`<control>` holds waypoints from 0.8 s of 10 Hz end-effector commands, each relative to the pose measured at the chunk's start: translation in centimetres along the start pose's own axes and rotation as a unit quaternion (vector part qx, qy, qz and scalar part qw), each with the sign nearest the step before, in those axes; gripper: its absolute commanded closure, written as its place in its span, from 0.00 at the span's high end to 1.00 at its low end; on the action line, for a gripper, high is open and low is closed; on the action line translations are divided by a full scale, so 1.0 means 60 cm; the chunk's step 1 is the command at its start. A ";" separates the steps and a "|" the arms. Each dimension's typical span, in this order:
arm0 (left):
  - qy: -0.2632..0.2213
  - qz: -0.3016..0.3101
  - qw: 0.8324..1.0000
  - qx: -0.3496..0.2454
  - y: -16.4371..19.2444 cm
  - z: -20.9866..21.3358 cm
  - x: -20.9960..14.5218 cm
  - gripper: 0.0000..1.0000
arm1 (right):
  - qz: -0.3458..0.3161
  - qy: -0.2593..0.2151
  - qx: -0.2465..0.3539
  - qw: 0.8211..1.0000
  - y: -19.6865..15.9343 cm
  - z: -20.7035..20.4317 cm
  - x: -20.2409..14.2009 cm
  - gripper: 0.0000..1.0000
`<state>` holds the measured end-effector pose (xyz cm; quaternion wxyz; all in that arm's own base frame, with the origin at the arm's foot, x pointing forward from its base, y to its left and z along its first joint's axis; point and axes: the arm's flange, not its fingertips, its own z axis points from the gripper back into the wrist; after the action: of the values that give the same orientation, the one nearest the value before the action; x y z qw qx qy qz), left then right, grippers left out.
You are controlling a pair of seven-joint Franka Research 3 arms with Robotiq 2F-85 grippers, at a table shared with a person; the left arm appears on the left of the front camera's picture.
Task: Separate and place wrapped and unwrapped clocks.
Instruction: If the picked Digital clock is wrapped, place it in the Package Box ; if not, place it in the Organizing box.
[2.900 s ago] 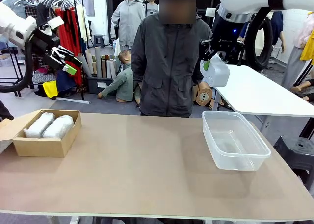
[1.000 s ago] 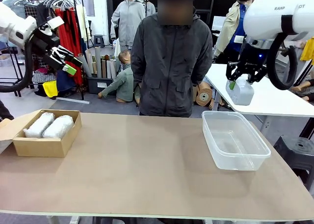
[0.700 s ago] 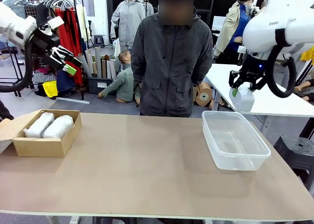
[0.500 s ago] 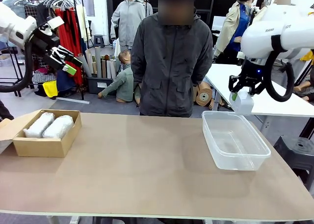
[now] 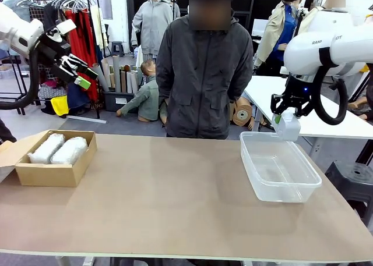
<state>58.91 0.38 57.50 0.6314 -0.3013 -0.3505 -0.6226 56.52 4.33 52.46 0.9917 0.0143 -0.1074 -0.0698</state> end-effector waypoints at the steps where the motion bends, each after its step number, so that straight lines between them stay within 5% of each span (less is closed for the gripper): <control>1: 0.004 -0.001 1.000 0.002 -0.003 0.000 0.000 1.00 | 0.000 -0.003 0.001 1.000 0.000 0.008 0.003 0.00; 8: 0.004 -0.001 1.000 0.002 -0.003 0.000 0.000 1.00 | 0.043 0.005 0.011 0.999 0.003 -0.101 0.068 0.00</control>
<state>58.91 0.37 57.52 0.6314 -0.3011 -0.3506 -0.6227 60.71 4.49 47.13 0.9948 0.0147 -0.0954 -0.0324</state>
